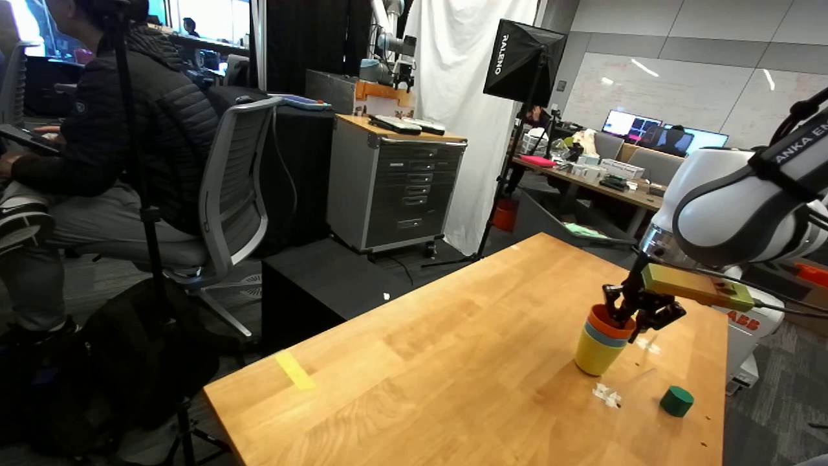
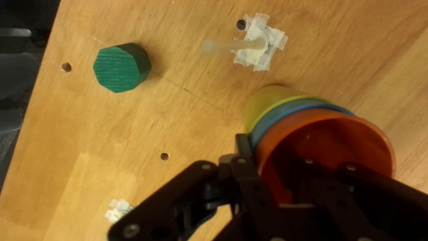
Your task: Stack the cups together
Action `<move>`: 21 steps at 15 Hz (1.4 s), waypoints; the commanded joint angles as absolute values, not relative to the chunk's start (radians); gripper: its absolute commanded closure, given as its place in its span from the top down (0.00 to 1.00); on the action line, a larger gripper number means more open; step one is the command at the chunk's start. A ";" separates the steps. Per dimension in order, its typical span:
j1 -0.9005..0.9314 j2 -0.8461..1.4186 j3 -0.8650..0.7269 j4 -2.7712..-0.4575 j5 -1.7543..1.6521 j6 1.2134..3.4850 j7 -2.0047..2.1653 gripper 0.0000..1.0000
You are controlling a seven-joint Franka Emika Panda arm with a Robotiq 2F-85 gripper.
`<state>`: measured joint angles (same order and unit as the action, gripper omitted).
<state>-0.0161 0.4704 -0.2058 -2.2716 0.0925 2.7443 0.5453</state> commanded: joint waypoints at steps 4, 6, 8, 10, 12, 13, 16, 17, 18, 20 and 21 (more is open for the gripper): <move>-0.029 0.466 -0.193 -2.265 0.132 2.747 0.485 0.63; -0.027 0.457 -0.194 -2.267 0.131 2.743 0.478 0.62; -0.030 0.441 -0.189 -2.271 0.135 2.740 0.468 0.68; -0.031 0.420 -0.188 -2.276 0.134 2.737 0.459 0.81; -0.029 0.392 -0.189 -2.282 0.127 2.732 0.445 0.86; -0.031 0.373 -0.188 -2.284 0.124 2.717 0.433 0.83; -0.037 0.325 -0.185 -2.290 0.120 2.698 0.399 0.86; -0.041 0.308 -0.183 -2.292 0.122 2.694 0.387 0.88; -0.045 0.292 -0.181 -2.291 0.120 2.677 0.369 0.89; -0.062 0.255 -0.166 -2.288 0.117 2.612 0.297 0.97; -0.082 0.233 -0.145 -2.286 0.129 2.550 0.218 1.00</move>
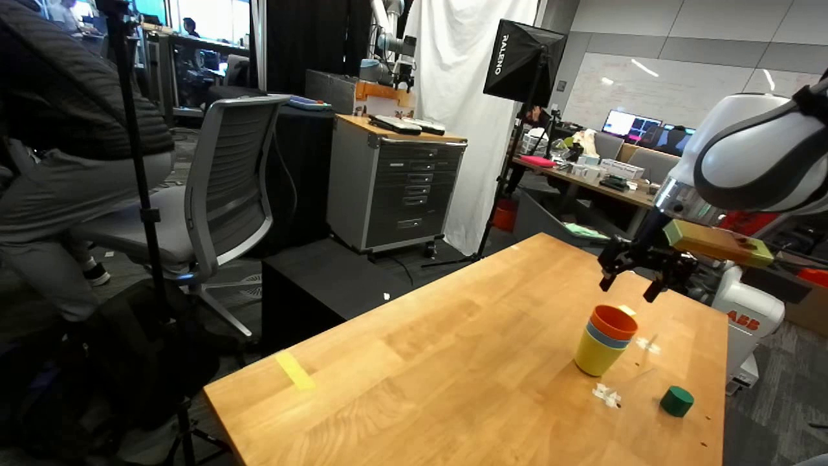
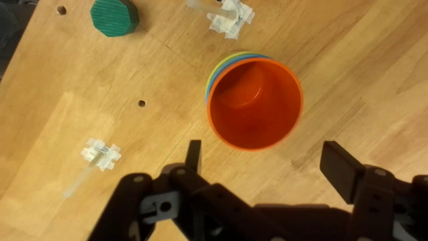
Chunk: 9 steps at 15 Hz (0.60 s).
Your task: Stack the cups together
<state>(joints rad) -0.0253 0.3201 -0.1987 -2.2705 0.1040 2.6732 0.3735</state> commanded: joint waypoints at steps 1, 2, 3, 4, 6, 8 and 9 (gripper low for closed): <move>-0.089 0.218 -0.140 -2.283 0.128 2.507 0.174 0.98; -0.102 0.204 -0.130 -2.280 0.134 2.463 0.119 1.00; -0.110 0.194 -0.126 -2.272 0.132 2.419 0.070 1.00; -0.119 0.184 -0.122 -2.268 0.129 2.378 0.018 1.00; -0.127 0.170 -0.122 -2.258 0.117 2.295 -0.072 1.00; -0.130 0.165 -0.125 -2.245 0.097 2.215 -0.154 1.00; -0.131 0.168 -0.126 -2.234 0.088 2.173 -0.191 1.00</move>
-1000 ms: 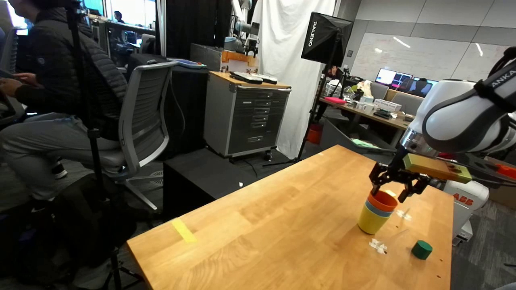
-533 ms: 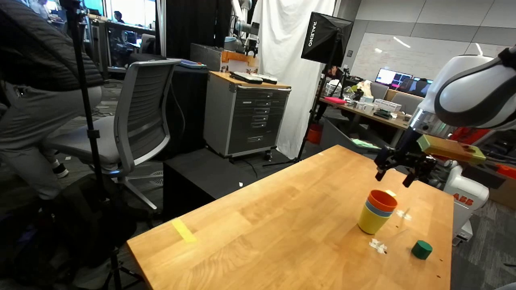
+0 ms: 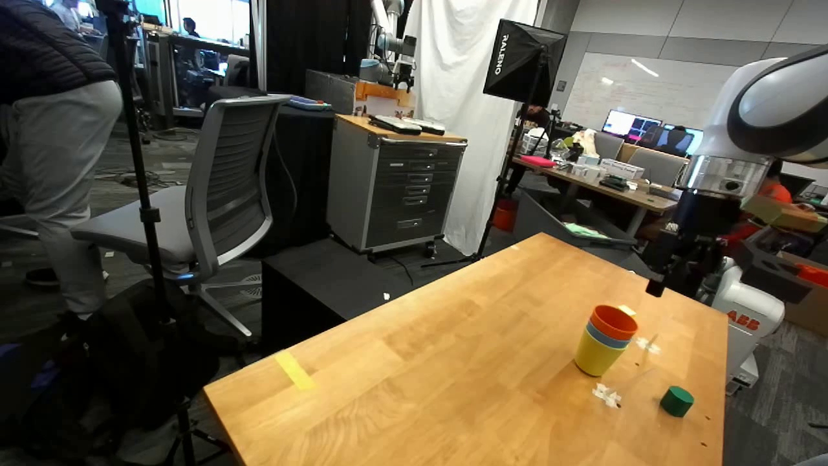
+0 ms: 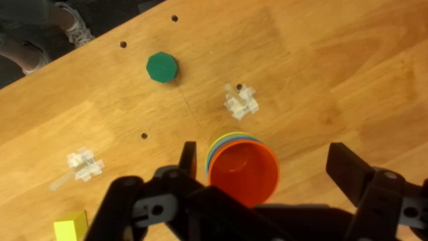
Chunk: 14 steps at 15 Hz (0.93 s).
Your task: Stack the cups together
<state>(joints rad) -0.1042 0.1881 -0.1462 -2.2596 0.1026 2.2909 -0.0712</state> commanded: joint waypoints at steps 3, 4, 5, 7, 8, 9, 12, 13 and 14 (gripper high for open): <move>-0.124 0.184 -0.132 -2.246 0.090 2.203 -0.156 1.00; -0.124 0.186 -0.132 -2.246 0.090 2.204 -0.155 1.00; -0.124 0.188 -0.132 -2.247 0.090 2.204 -0.155 1.00; -0.124 0.191 -0.132 -2.247 0.090 2.205 -0.155 1.00; -0.124 0.191 -0.132 -2.247 0.090 2.205 -0.155 1.00; -0.124 0.191 -0.132 -2.247 0.090 2.205 -0.155 1.00; -0.124 0.191 -0.132 -2.247 0.090 2.205 -0.155 1.00; -0.124 0.191 -0.132 -2.247 0.090 2.205 -0.155 1.00; -0.124 0.191 -0.132 -2.247 0.090 2.205 -0.155 1.00</move>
